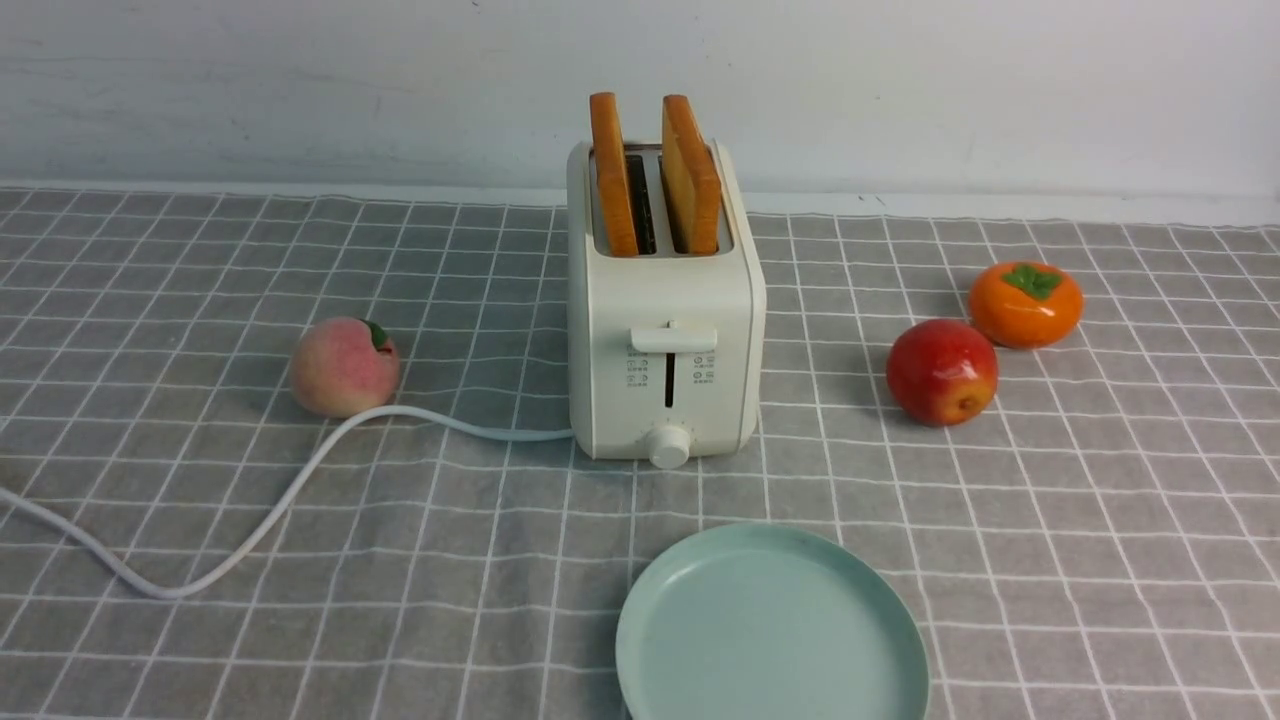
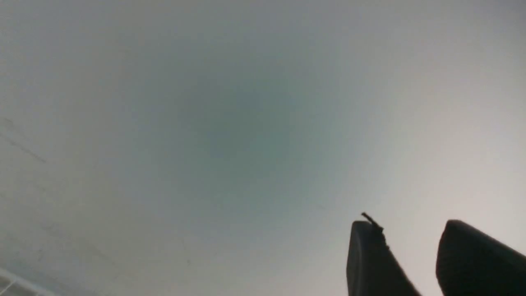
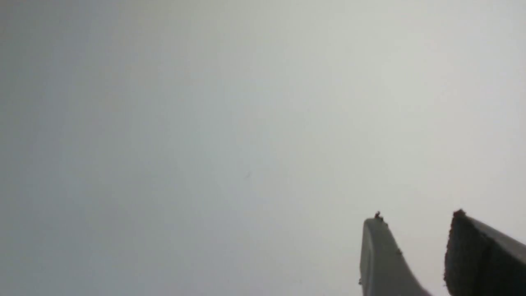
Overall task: Take toasted bread from bread machine on grey coffee table place on plate.
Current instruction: 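Grasp the toast slice in the toaster and pull it up out of the slot with the right gripper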
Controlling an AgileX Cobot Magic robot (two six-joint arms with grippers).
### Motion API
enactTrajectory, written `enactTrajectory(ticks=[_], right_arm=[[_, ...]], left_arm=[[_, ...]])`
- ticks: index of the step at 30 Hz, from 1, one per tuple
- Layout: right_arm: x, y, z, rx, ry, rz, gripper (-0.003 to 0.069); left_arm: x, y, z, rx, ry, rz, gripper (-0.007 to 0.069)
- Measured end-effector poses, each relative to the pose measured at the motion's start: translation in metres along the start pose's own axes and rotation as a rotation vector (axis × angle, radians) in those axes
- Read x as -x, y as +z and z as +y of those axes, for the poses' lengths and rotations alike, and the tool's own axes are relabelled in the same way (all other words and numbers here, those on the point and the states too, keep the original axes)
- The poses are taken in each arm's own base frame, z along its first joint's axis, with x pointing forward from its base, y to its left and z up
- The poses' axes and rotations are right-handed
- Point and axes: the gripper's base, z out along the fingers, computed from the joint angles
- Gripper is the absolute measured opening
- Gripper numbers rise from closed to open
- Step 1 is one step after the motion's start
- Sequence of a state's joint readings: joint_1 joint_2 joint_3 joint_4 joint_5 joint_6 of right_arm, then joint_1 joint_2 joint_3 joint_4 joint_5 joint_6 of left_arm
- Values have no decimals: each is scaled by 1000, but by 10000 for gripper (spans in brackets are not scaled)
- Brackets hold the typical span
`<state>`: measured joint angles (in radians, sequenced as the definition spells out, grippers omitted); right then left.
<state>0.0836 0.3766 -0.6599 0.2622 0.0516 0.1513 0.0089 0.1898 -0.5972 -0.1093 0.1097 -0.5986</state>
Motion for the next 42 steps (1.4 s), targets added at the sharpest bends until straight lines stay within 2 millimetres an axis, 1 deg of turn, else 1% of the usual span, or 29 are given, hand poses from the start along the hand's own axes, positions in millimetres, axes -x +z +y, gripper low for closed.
enactTrajectory(ticks=[1, 2, 3, 4, 6, 7, 8, 10, 11, 12, 15, 17, 18, 20, 21, 22, 23, 25, 26, 27, 29, 30, 32, 35, 37, 38, 39, 41, 42], right_arm=[[5, 10, 3, -7, -17, 48, 240], [2, 26, 3, -31, -35, 150, 240], [3, 28, 3, -33, -39, 153, 240], [-2, 46, 2, -62, -68, 257, 240], [-13, 67, -3, -101, -119, 370, 240], [-19, 76, -7, -115, -131, 405, 240], [-20, 78, -8, -118, -136, 410, 240], [-40, 100, -16, -146, -123, 489, 240], [-42, 102, -17, -148, -119, 496, 240], [-60, 115, -21, -160, -82, 575, 240], [-88, 134, -22, -145, -78, 719, 240], [-106, 155, -14, -92, -101, 839, 240], [-108, 157, -13, -87, -101, 849, 240], [-124, 187, 1, -15, -102, 952, 240], [-121, 188, 3, -5, -102, 948, 240], [-129, 210, 15, 47, -93, 973, 244], [-132, 211, 14, 46, -97, 982, 244], [-145, 240, 31, 117, -88, 991, 265], [-144, 243, 35, 128, -84, 985, 267], [-157, 259, 45, 165, -84, 996, 295], [-162, 268, 53, 192, -88, 991, 321], [-170, 275, 57, 204, -91, 999, 340], [-183, 295, 69, 238, -96, 988, 408], [-197, 313, 72, 242, -87, 972, 473], [-205, 321, 71, 239, -79, 963, 489], [-215, 328, 70, 236, -80, 962, 501], [-215, 329, 70, 237, -80, 959, 501], [-231, 337, 67, 229, -74, 969, 507], [-230, 337, 67, 229, -74, 967, 507]], left_arm=[[4, 4, -4, 31, 17, 44, 238], [7, 15, -7, 82, 37, 111, 238], [6, 17, -6, 102, 45, 136, 238], [5, 30, -4, 169, 71, 217, 238], [0, 46, 3, 264, 146, 323, 238], [-3, 51, 8, 297, 177, 359, 238], [-3, 51, 8, 300, 182, 362, 238], [-12, 61, 17, 357, 209, 429, 238], [-12, 61, 18, 359, 211, 431, 238], [-17, 63, 22, 382, 210, 462, 238], [-25, 60, 29, 416, 209, 508, 238], [-31, 58, 34, 439, 201, 542, 238], [-31, 58, 34, 441, 199, 546, 238], [-40, 56, 37, 442, 165, 587, 238], [-41, 55, 37, 441, 156, 594, 238], [-47, 54, 37, 421, 130, 629, 238], [-48, 54, 36, 417, 125, 634, 238], [-57, 52, 33, 352, 108, 702, 238], [-58, 52, 32, 340, 111, 711, 238], [-61, 51, 27, 284, 128, 743, 238], [-62, 52, 25, 244, 148, 754, 238], [-63, 52, 22, 209, 164, 760, 238], [-65, 54, 17, 135, 184, 767, 238], [-70, 60, 14, 110, 164, 773, 238], [-73, 64, 15, 116, 161, 784, 238], [-80, 71, 17, 131, 153, 810, 238], [-79, 71, 17, 130, 152, 808, 238], [-88, 85, 17, 150, 153, 856, 238], [-87, 85, 17, 147, 154, 857, 238]])
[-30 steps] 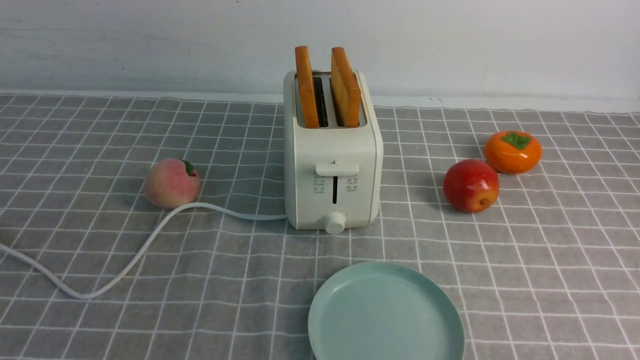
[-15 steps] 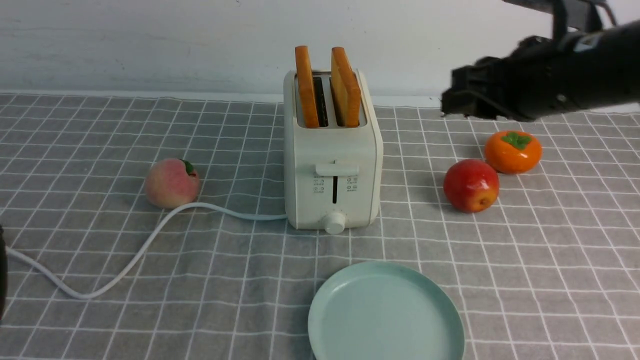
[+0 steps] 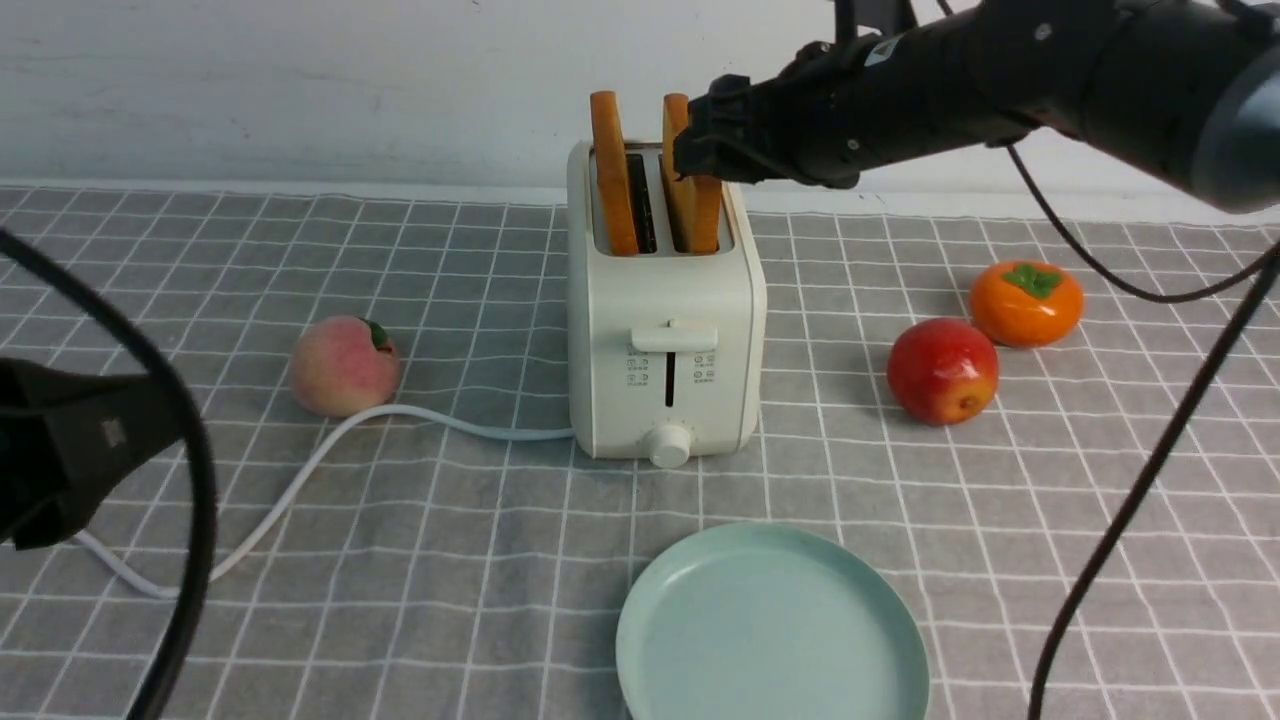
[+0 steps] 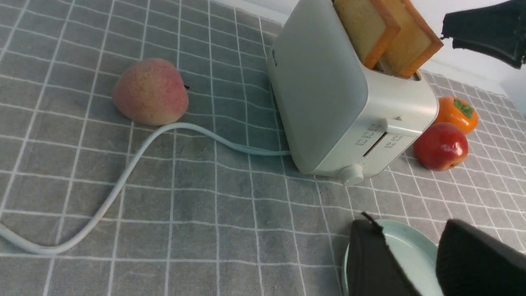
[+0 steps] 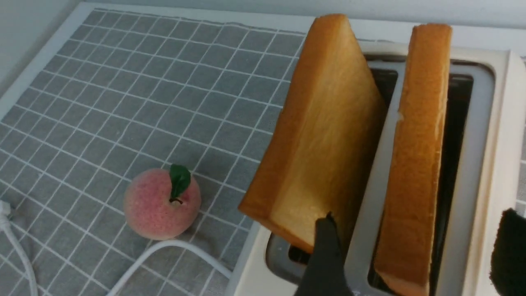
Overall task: Take toasted bread from bread machine on grey coffee table place on plate.
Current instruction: 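Grasp the toast slice in the toaster and pull it up out of the slot with the right gripper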
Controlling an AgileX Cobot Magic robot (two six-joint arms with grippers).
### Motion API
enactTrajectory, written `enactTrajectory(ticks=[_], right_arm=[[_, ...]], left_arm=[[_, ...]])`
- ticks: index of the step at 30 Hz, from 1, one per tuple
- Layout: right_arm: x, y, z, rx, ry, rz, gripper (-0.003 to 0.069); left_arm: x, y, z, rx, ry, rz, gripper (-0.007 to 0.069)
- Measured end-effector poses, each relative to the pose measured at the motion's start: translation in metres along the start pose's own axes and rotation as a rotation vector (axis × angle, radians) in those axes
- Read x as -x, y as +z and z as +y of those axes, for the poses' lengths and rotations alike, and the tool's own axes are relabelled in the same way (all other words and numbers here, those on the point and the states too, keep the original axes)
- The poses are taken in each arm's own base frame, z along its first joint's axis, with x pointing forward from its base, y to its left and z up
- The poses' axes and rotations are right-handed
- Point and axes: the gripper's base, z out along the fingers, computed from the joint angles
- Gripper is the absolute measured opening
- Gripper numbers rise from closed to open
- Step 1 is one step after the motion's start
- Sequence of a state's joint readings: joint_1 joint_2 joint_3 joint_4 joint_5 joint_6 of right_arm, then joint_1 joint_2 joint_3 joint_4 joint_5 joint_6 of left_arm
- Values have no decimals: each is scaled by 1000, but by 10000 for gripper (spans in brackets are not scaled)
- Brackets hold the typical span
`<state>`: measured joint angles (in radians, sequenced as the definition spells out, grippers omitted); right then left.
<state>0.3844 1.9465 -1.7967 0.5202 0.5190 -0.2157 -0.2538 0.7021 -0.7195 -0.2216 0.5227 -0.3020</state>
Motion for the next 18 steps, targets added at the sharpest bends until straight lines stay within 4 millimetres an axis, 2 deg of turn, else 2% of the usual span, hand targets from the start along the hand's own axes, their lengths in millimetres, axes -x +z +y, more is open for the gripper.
enactTrajectory(ticks=[5, 8, 9, 10, 11, 12, 15, 18], right_arm=[[-12, 24, -10, -11, -18, 31, 485], [-15, 28, -10, -4, -42, 41, 372], [-15, 28, -10, -3, -43, 41, 360], [-15, 28, -10, 1, -43, 39, 307], [-13, 27, -9, 9, -38, 33, 202], [-11, 26, -8, 13, -40, 27, 108], [-3, 19, -3, 24, -46, 7, 78], [23, -16, 12, 44, -82, -42, 90]], left_arm=[[10, 17, -10, -24, 31, 97, 238], [11, 21, -15, -60, 36, 128, 238], [11, 22, -15, -64, 37, 132, 238], [11, 22, -16, -72, 39, 139, 238], [11, 22, -18, -86, 46, 143, 238], [11, 22, -18, -94, 55, 146, 238], [11, 22, -19, -104, 60, 146, 238], [11, 22, -20, -111, 56, 143, 238]])
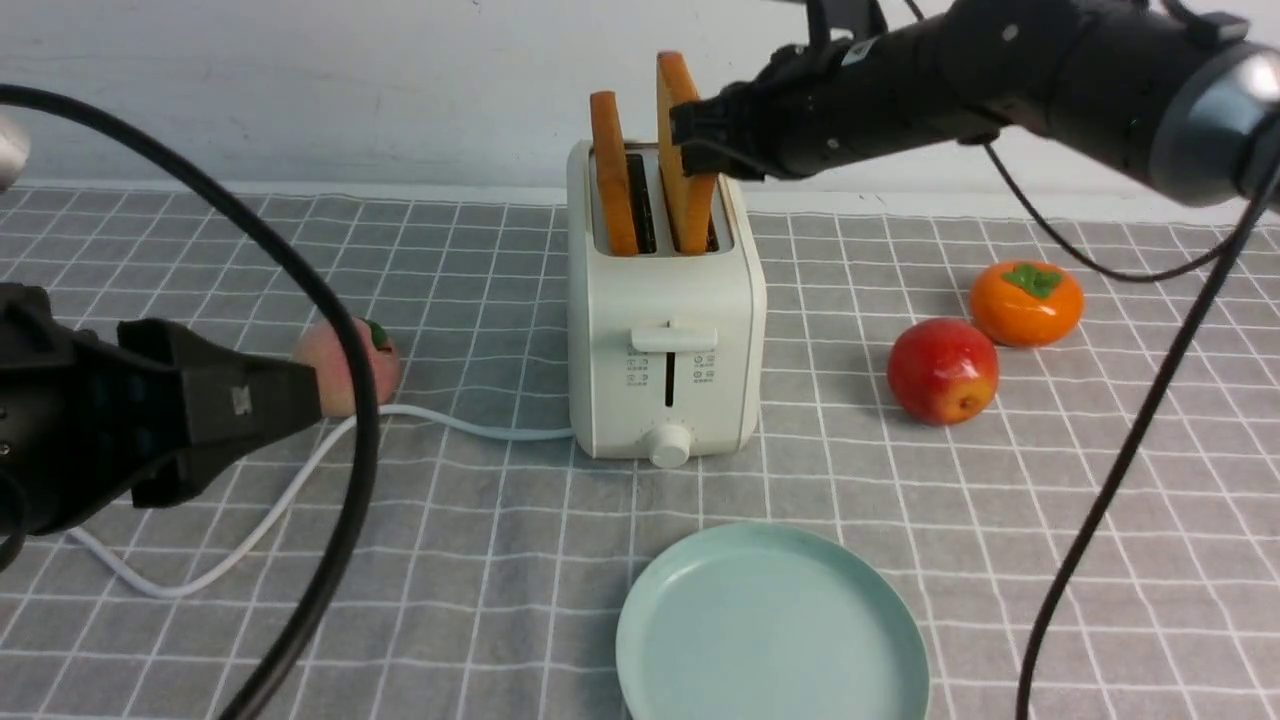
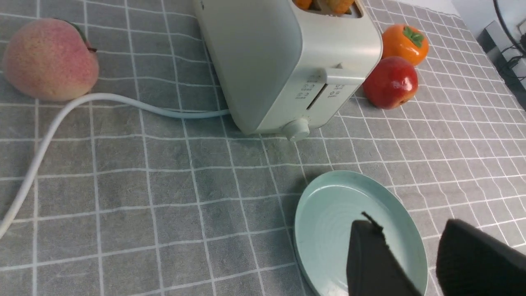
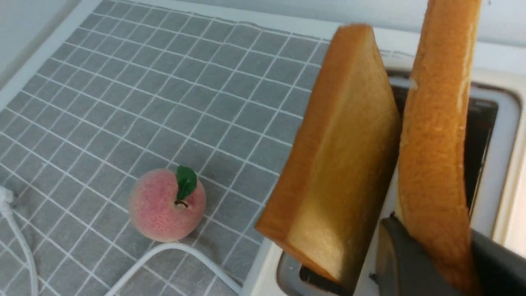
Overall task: Take toasted bread from bread machine on grey coffee table place on plate.
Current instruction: 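Grasp the toast slice in the toaster and pull it up out of the slot with the right gripper, then place the held slice of bread on top of the slice on the plate with the right gripper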
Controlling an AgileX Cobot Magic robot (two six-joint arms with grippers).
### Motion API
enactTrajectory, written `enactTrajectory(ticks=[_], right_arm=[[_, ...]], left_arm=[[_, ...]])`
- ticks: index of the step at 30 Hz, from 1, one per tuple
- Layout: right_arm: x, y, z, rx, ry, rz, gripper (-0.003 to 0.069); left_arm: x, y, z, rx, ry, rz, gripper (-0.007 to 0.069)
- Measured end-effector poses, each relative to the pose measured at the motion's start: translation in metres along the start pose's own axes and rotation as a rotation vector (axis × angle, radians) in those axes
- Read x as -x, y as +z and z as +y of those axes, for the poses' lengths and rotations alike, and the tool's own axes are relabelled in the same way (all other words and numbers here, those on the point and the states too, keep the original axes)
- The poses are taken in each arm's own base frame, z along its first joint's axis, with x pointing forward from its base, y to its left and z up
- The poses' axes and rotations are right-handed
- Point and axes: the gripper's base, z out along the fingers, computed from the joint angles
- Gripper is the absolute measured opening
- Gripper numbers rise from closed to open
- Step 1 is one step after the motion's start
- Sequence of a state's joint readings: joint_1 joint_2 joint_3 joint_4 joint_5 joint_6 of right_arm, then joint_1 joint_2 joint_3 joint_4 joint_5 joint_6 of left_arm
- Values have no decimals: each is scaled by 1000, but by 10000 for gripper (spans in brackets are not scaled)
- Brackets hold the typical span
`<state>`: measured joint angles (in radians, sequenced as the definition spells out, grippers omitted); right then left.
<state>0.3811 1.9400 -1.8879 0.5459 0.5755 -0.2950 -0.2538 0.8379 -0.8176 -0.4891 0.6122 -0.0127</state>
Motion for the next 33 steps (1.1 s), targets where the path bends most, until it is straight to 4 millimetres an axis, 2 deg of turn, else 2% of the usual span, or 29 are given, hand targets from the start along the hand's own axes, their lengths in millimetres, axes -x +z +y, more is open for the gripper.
enactTrajectory(ticks=[3, 4, 5, 7, 9, 12, 14, 16, 17, 19, 21, 23, 24, 26, 27, 28, 29, 31, 33], right_arm=[[27, -44, 12, 23, 31, -50, 90], [29, -47, 13, 26, 28, -54, 90], [44, -80, 19, 31, 41, -83, 90], [56, -122, 25, 23, 26, -102, 90], [62, -165, 31, 12, 14, -102, 90], [57, -204, 35, -10, -2, -40, 90], [48, -219, 40, -14, -9, 11, 90], [27, -218, 38, -8, 19, 104, 90], [24, -218, 38, -6, 24, 113, 90], [-4, -203, 31, 17, 97, 201, 90], [-56, -169, 16, 47, 250, 310, 90], [-71, -160, 12, 54, 293, 331, 90], [-103, -143, 3, 57, 382, 358, 90], [-138, -127, -5, 67, 499, 362, 90], [-144, -125, -7, 65, 526, 361, 90], [-169, -115, -13, 69, 597, 356, 90], [-172, -114, -14, 70, 604, 358, 90], [-194, -105, -17, 101, 656, 348, 108], [-204, -100, -18, 134, 676, 337, 134]], left_arm=[[0, 0, -1, -9, -12, -1, 238], [0, 0, -1, -10, -14, -1, 238], [0, 0, -2, -21, -30, -1, 238], [0, 1, -3, -29, -44, -1, 238], [1, 3, -2, -29, -48, -2, 238], [3, 7, -1, -25, -41, -14, 238], [5, 9, 0, -22, -42, -22, 238], [6, 11, 0, -20, -42, -30, 238], [7, 11, 0, -21, -42, -31, 238], [11, 11, -2, -24, -40, -39, 238], [15, 9, -4, -29, -36, -52, 238], [15, 9, -4, -31, -38, -53, 238], [15, 9, -5, -35, -41, -50, 238], [14, 9, -5, -39, -46, -39, 238], [14, 9, -5, -39, -46, -39, 238], [14, 9, -6, -42, -49, -34, 238], [14, 9, -6, -42, -49, -34, 238], [14, 9, -6, -42, -50, -34, 238], [14, 9, -6, -43, -52, -33, 238]])
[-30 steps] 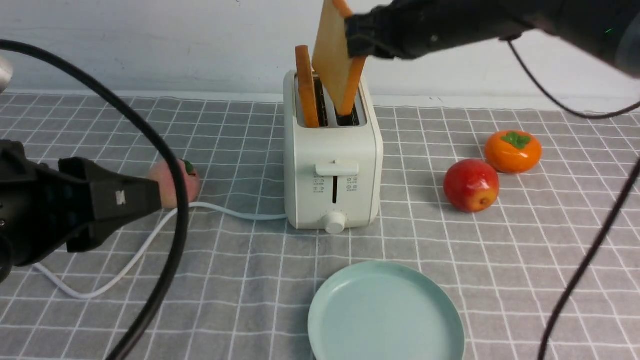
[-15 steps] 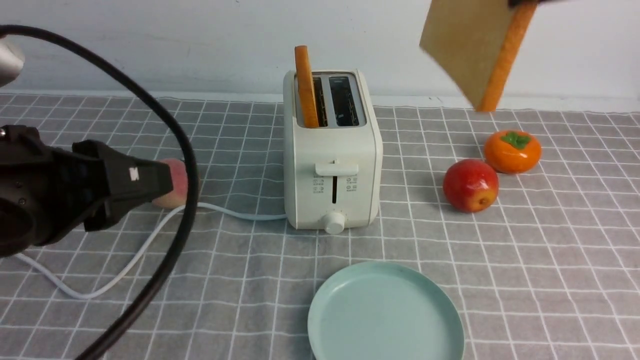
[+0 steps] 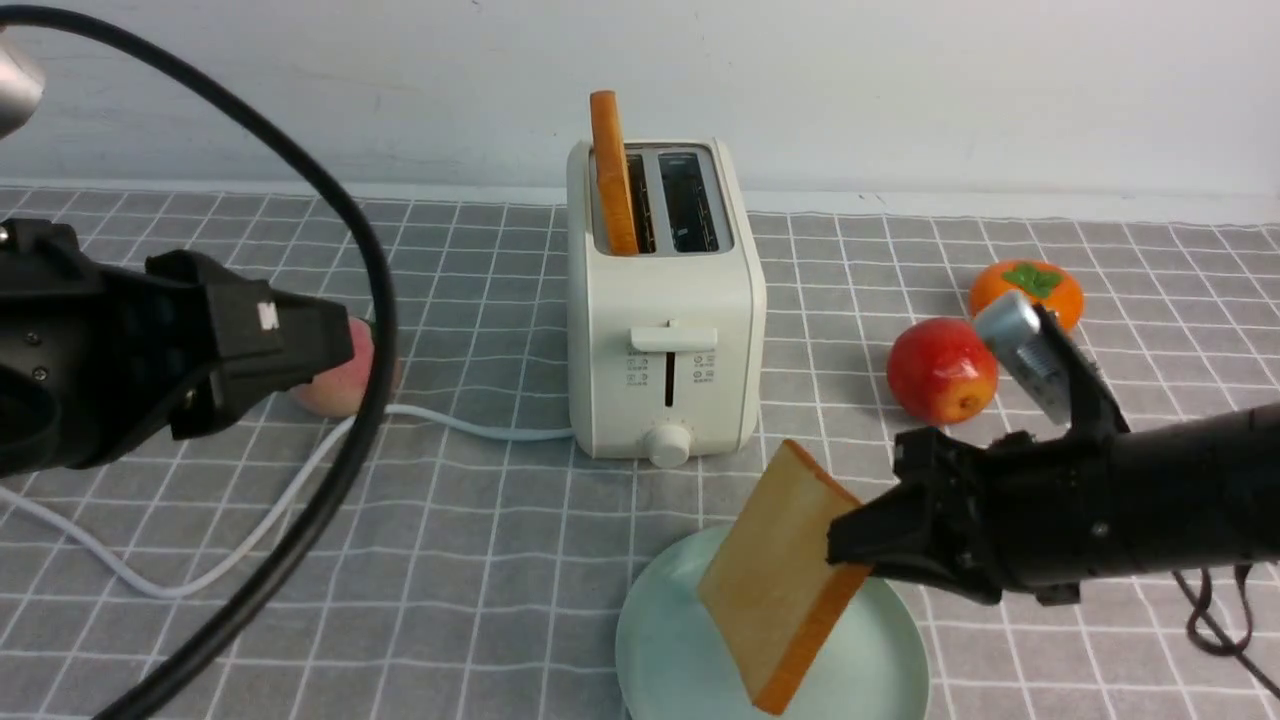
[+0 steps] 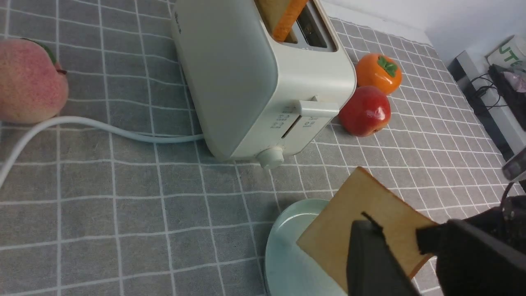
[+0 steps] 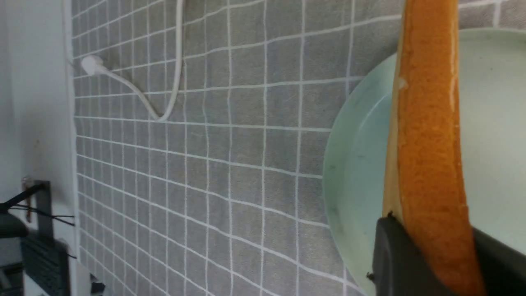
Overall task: Take toasted bread from bread machine on grey coffee table place on plate.
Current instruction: 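Place the held slice of bread on top of the slice on the plate with the right gripper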
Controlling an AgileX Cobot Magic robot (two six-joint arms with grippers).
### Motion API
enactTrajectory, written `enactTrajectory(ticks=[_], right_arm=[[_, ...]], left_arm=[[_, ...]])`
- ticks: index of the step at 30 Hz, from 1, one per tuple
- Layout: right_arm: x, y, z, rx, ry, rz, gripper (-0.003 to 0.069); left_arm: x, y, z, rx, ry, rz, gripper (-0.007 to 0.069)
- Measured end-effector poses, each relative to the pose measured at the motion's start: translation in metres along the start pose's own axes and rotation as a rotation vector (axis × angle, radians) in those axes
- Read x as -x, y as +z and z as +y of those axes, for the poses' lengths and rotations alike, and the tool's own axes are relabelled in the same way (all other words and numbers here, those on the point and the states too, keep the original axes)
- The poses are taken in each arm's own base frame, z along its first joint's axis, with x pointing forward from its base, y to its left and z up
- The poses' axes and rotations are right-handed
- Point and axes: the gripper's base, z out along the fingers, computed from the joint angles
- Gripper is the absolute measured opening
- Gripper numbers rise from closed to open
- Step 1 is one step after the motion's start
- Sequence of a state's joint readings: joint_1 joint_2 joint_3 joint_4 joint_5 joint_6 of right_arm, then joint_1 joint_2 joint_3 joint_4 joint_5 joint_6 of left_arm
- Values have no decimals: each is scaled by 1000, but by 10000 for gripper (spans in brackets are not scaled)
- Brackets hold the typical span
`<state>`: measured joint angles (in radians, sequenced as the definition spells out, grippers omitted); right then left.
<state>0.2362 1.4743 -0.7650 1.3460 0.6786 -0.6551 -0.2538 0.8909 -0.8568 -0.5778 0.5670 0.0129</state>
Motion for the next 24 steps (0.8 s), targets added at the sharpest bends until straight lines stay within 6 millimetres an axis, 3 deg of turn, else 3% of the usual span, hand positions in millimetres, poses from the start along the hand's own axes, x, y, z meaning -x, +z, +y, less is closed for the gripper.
enactTrajectory(ticks=[4, 12, 16, 21, 24], right_arm=[[-3, 9, -4, 78, 5, 0, 209], [-8, 12, -6, 100, -118, 50, 475], [-7, 12, -6, 84, -184, 54, 521], [2, 3, 5, 53, -281, 31, 538], [15, -14, 16, -55, -355, -58, 538]], left_arm=[[0, 0, 0, -4, -7, 0, 238], [-2, 0, -2, -16, -25, 18, 239], [-2, 2, -1, -10, -23, 25, 253], [-1, 13, 6, 35, -8, 44, 345], [7, 26, 12, 78, 36, 9, 495]])
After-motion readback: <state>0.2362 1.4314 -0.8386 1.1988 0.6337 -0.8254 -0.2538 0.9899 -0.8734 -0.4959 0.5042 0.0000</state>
